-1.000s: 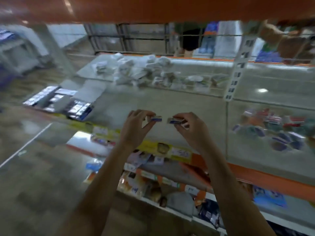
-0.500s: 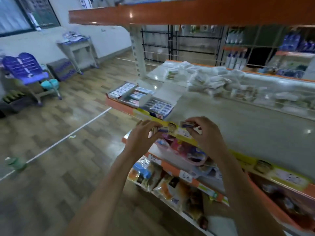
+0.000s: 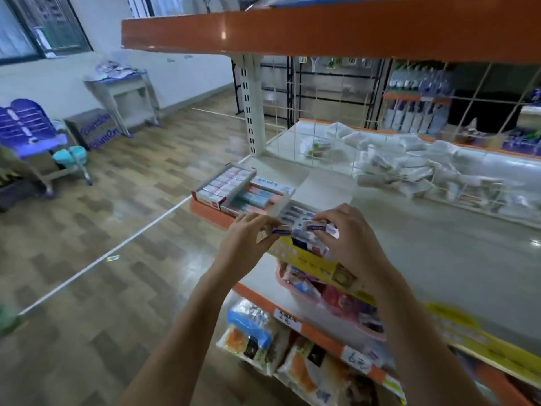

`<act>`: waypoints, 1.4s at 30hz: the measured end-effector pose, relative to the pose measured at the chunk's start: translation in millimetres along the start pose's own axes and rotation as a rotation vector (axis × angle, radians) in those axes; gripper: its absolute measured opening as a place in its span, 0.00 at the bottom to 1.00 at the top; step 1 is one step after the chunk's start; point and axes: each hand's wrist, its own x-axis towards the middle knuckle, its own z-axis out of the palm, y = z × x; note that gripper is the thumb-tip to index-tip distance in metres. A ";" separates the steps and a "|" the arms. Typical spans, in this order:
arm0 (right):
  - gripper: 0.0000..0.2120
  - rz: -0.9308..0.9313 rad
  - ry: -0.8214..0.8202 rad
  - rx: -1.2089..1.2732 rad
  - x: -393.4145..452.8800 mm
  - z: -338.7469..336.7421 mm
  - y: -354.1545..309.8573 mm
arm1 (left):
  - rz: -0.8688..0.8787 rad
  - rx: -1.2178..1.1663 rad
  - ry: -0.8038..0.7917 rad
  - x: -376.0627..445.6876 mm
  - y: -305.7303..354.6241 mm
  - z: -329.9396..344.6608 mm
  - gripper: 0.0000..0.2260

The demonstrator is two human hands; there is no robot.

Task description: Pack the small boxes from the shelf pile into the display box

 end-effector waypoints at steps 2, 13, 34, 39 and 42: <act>0.13 0.022 -0.018 -0.032 19.3 10.0 1.1 | 0.006 -0.009 -0.026 18.7 -13.9 0.4 0.11; 0.11 0.079 -0.165 -0.081 56.6 59.4 2.1 | 0.045 -0.109 -0.073 74.2 -57.2 11.1 0.10; 0.10 0.400 -0.164 -0.024 51.6 79.6 -30.8 | 0.433 -0.220 -0.352 123.9 -89.8 24.7 0.10; 0.09 0.411 -0.148 -0.035 58.0 80.2 -33.8 | 0.451 -0.219 -0.375 125.3 -92.1 20.5 0.11; 0.10 0.411 -0.169 -0.035 59.4 80.8 -33.4 | 0.460 -0.215 -0.366 124.5 -92.3 18.1 0.11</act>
